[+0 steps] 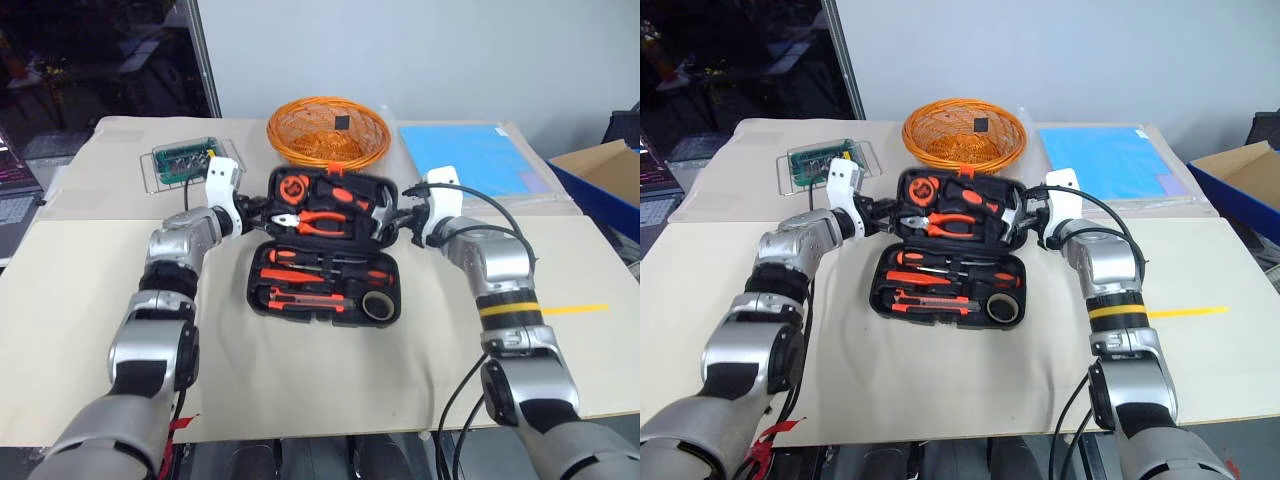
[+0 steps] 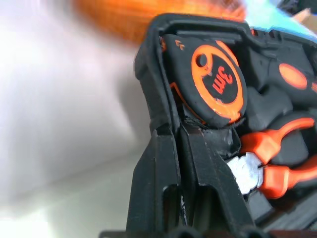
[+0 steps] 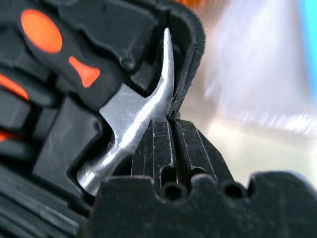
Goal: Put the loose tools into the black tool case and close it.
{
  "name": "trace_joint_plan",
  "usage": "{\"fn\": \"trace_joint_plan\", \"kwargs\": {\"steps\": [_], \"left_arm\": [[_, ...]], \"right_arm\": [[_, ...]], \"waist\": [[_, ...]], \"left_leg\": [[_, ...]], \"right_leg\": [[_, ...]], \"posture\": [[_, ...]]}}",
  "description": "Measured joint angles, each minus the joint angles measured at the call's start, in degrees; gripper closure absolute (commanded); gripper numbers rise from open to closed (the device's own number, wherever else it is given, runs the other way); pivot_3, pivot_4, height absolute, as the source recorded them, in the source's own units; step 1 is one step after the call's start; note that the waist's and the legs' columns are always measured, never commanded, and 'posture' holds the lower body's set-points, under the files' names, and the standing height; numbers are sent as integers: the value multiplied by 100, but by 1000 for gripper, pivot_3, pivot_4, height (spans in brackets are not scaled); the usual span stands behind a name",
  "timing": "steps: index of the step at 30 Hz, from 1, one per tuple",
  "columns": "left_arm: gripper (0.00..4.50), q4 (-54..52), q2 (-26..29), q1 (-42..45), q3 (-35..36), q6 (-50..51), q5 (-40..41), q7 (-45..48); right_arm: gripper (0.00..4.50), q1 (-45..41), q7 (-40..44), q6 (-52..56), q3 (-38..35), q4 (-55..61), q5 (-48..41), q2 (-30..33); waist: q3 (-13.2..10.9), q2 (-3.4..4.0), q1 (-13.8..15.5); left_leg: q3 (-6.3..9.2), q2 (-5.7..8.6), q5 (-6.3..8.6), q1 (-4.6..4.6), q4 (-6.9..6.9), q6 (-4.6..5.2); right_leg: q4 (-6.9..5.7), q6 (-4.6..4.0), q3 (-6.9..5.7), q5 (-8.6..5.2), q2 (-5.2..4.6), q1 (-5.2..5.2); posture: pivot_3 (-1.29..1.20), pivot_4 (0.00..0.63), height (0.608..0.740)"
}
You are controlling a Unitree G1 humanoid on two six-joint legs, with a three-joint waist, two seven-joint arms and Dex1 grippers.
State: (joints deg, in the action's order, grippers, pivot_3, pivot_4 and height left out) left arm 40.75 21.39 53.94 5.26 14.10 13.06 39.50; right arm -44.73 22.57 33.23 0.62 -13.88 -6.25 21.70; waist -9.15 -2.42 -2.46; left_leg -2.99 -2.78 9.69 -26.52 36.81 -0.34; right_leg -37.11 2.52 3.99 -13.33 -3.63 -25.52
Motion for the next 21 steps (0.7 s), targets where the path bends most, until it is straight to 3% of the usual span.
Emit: {"fn": "trace_joint_plan", "kwargs": {"steps": [5, 8, 13, 15, 17, 18, 21], "left_arm": [[4500, -1085, 523, -1214, -455, -2216, -791, 242], [4500, -1159, 715, -1508, -526, -2905, -1016, 267], [4500, -1517, 1326, -2247, -811, -4026, -1469, 529], [3799, -1713, 1395, -2420, -752, -3778, -1246, 718], [3195, -1976, 1503, -2619, -714, -3338, -882, 1062], [2861, -2439, 1725, -2916, -613, -2485, -273, 1507], [1878, -2946, 2341, -3435, -403, -987, 561, 2210]], "right_arm": [[4469, 1460, -16, -828, 209, 1824, 506, 228], [4469, 2033, -29, -1085, 203, 2463, 695, 359], [4469, 3703, 69, -2381, 371, 3498, 1513, 1186], [4500, 4052, 181, -2655, 391, 3675, 1652, 1377], [3774, 4246, 299, -2720, 345, 3844, 1638, 1472], [3563, 4457, 475, -2635, 233, 4028, 1462, 1486], [2593, 4795, 835, -2235, -200, 4157, 1051, 1658]], "waist": [[0, 0, 54], [0, 0, 118], [2, 2, 191], [2, 2, 184], [4, 3, 164], [4, 0, 141], [4, 1, 86]], "left_leg": [[-6, -3, 4, -8, -7, -2], [-9, -3, 5, -6, 8, 1], [-22, -7, 5, 117, 16, -1], [-29, -14, 2, 140, 17, -7], [-33, -18, -3, 149, 17, -6], [-32, -22, -5, 150, 17, -3], [-32, -22, -6, 151, 17, 0]], "right_leg": [[11, 0, -1, 0, 0, -7], [17, 0, -3, -1, 0, 6], [44, -8, -3, -19, -1, 121], [41, -26, -3, -42, -1, 139], [35, -25, -2, -44, -1, 143], [27, -25, -2, -41, 0, 139], [11, -23, -1, -30, 1, 132]], "posture": [[0, 150, 740], [0, 150, 740], [0, 150, 740], [0, 150, 740], [0, 150, 740], [0, 150, 740], [0, 150, 740]]}}
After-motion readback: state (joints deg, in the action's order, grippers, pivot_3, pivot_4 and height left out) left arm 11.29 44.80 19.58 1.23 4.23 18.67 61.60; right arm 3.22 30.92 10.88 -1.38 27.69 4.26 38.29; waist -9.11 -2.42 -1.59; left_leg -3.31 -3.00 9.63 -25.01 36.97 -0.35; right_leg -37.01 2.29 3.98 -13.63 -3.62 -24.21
